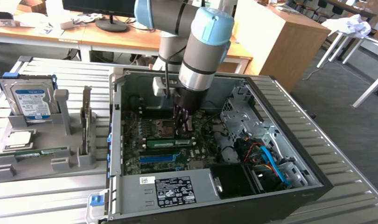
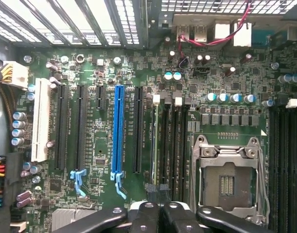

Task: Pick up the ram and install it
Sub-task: 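Insert the ram into the slot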

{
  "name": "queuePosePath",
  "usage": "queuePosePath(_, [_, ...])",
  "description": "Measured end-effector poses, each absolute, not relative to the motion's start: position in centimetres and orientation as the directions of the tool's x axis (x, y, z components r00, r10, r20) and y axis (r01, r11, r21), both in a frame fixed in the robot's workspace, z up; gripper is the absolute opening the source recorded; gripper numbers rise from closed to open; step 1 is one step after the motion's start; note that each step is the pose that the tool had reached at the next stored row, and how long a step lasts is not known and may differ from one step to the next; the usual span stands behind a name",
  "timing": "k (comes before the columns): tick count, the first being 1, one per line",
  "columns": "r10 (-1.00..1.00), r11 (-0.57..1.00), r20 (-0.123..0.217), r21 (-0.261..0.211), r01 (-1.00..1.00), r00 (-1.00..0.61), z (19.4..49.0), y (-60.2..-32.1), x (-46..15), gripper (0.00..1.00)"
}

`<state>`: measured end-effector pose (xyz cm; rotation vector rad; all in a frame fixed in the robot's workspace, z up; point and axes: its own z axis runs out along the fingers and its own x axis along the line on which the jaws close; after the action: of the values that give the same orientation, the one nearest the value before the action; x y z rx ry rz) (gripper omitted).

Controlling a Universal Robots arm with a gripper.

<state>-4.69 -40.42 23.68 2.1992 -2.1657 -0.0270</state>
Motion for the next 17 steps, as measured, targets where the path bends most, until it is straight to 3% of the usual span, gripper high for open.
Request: queuePosePath(17, [-1.0, -0.015, 0.026, 0.07, -0.997, 0.016, 23.8, -40.4, -0.7, 0.1])
